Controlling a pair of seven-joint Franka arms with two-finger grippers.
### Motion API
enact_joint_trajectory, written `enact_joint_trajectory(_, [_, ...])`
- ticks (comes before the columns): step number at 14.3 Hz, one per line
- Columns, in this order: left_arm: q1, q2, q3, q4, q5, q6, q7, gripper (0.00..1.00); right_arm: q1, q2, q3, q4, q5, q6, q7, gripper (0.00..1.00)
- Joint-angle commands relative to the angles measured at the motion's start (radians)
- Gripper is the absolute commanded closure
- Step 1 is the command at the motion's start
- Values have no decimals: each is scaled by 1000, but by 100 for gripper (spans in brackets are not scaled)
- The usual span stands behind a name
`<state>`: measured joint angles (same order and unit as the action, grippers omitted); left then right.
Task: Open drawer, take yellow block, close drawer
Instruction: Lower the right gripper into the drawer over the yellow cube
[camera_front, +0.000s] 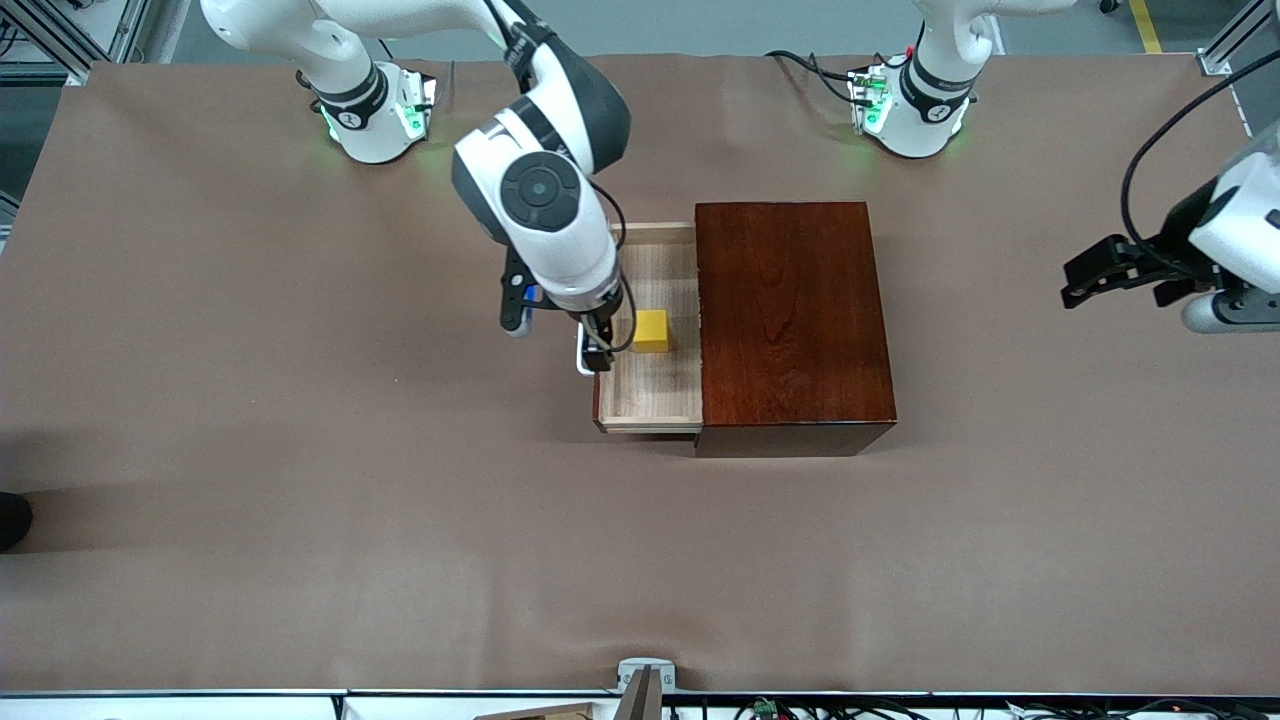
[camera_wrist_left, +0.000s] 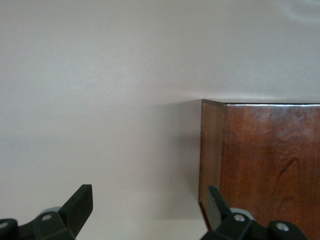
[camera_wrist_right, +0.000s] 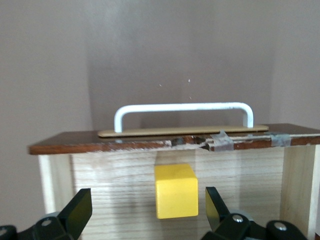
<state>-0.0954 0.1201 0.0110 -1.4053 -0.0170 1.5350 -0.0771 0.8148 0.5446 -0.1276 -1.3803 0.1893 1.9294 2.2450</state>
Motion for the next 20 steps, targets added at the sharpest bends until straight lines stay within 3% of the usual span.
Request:
enact_joint_trajectory(1, [0,-68,3,-82,-3,42,28,0,36,26,-9,29,-27,6,21,0])
enact_joint_trajectory(4, [-1,-106,3,-152,-1,80,28,0,60,41,-9,23,-40,51,25,0])
enact_joint_trajectory(20, [5,-123,3,-152,-1,37,36,0,89,132,-9,14,-39,138,41,0])
